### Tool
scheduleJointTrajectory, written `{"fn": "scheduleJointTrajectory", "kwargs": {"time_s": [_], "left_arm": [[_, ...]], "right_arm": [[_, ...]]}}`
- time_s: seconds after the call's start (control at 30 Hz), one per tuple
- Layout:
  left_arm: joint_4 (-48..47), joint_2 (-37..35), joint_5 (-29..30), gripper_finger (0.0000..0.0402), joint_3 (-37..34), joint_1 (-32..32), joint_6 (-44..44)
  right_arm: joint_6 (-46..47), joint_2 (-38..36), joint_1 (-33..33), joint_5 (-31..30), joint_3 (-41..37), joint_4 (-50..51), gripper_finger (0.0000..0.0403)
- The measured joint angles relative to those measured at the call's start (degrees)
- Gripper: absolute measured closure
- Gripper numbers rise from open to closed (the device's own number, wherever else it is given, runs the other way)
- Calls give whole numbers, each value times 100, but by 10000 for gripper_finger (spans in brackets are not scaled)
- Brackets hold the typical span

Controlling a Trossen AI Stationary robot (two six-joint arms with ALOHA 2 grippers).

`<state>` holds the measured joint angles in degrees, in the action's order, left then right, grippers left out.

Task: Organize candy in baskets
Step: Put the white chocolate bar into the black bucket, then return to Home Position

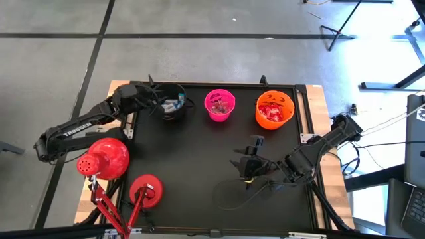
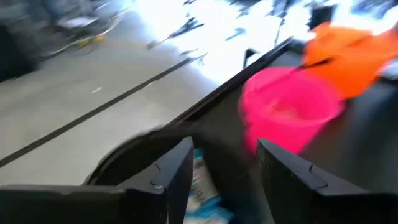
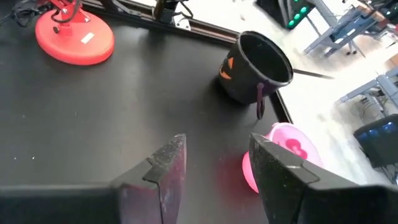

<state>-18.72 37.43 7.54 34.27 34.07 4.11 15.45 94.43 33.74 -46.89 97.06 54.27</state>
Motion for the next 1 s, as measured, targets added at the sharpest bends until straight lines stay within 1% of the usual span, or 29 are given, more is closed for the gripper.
{"fn": "scheduleJointTrajectory", "kwargs": {"time_s": [0.07, 0.13, 0.27, 0.37, 0.47, 0.53, 0.57, 0.63, 0.73, 0.83, 0.93, 1.0], "left_arm": [[-42, -65, -405, 243, 255, -29, 7], [-314, -156, -666, 254, 598, -99, 9], [-912, -283, -846, 286, 1333, -363, -17], [-1181, -392, -1059, 317, 1709, -606, -21], [-1238, -636, -1177, 356, 1883, -820, -23], [-1229, -905, -1175, 386, 1931, -924, -79], [-1229, -1090, -1173, 393, 1937, -966, -128], [-1250, -1471, -1151, 396, 1936, -1007, -155], [-1280, -2099, -1177, 400, 1818, -1015, -62], [-1243, -2677, -1226, 401, 1576, -1015, 148], [-1193, -3086, -1315, 401, 1169, -1013, 384], [-1199, -3208, -1338, 401, 795, -1010, 460]], "right_arm": [[86, -73, -44, 6, 0, 142, 231], [92, -200, -120, 48, 0, 230, 231], [83, -533, -286, 86, 0, 298, 231], [67, -821, -333, 56, 0, 303, 231], [171, -1169, -356, 45, -115, 310, 232], [228, -1444, -429, 37, -315, 316, 239], [267, -1605, -431, 35, -462, 316, 245], [403, -1969, -435, -10, -847, 277, 262], [482, -2595, -419, -69, -1686, -226, 298], [132, -3247, -414, -14, -2774, -1332, 344], [-620, -3910, -417, 149, -3878, -2769, 389], [-1165, -4362, -417, 309, -4597, -3750, 396]]}}
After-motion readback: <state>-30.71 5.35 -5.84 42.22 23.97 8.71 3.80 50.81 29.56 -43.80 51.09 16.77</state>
